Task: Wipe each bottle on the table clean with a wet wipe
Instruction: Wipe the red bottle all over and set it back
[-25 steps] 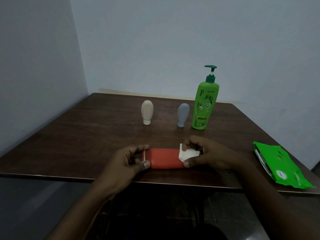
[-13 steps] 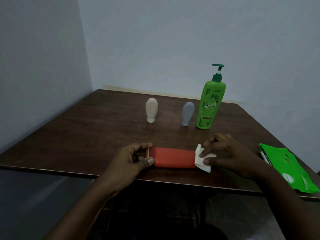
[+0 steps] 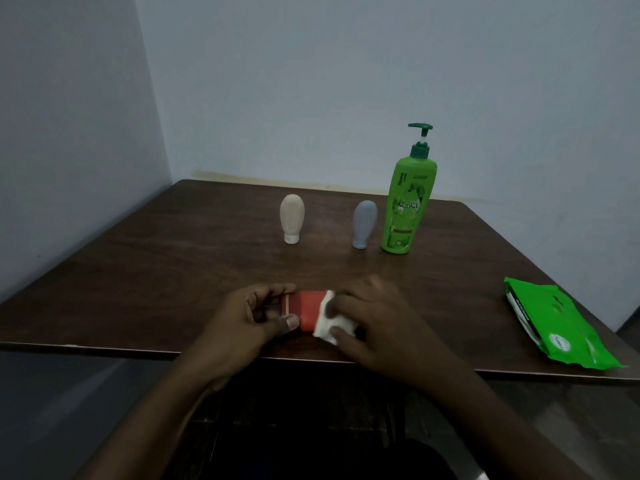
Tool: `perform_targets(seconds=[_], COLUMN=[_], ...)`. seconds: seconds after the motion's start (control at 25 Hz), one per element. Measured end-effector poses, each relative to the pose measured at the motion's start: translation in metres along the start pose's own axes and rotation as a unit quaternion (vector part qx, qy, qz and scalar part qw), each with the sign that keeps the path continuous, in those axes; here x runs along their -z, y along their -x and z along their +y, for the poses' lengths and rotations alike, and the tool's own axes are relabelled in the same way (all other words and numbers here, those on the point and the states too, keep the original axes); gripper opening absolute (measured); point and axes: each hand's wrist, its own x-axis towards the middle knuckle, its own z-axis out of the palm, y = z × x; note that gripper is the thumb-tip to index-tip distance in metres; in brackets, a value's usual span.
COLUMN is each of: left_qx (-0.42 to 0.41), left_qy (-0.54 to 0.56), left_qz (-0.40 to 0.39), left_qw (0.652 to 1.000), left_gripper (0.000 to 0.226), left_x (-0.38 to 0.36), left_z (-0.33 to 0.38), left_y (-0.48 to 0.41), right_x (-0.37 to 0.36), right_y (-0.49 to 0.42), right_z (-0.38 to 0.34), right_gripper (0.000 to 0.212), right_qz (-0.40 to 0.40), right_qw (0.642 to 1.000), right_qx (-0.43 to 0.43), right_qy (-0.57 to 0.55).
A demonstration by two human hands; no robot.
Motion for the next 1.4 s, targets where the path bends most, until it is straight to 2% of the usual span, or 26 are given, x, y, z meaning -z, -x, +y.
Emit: perform_targets(seconds=[0.12,0.2,0.48,0.64,0.88,1.12,1.24,1.4], left_qx=[-0.001,-0.001,0.003,-0.019,0.006,0.009,0.005,-0.014], left_qy=[0.009,0.011,0.02,0.034,0.042,0.045,0.034,0.046], left_qz=[0.01,0.014,0.015,-0.016,0.024,0.026,0.029,-0.002], left_qw=[1.0,1.0,1.0,0.999,0.999,0.999,0.999,0.999], left_gripper=[0.049,0.049,0.05,0.043,0.05,0.048,0.049,0.044], left_x=[-0.001,-0.002,-0.003,-0.002,-0.005,-0.005,-0.006,-0.004], left_z=[-0.003,-0.004,0.003,0.008,0.001,-0.001,0.0,0.005], left_y=[-0.001,-0.001,0.002,0.006,0.002,0.0,0.001,0.004], right_x=[0.021,0.03,0.001,-0.01,0.009,0.026,0.015,-0.001], right_y=[0.025,0.029,-0.028,-0.056,-0.036,-0.012,-0.031,-0.061], right_z=[0.041,0.055,0.01,-0.016,0.016,0.046,0.024,-0.013], right_gripper=[0.022,0.023,0.025,0.028,0.039,0.03,0.039,0.04], right_qz=[-0.006,-0.017,-0.044,-0.075,-0.105,-0.106,-0.091,-0.097], right_qw=[0.996,0.994,0.998,0.995,0.991,0.982,0.988,0.991], right_qx=[-0.085,-0.112,-0.047,-0.052,-0.08,-0.15,-0.121,-0.082], right_qy=[0.012,0.006,-0.008,-0.043,-0.022,-0.05,-0.037,-0.054])
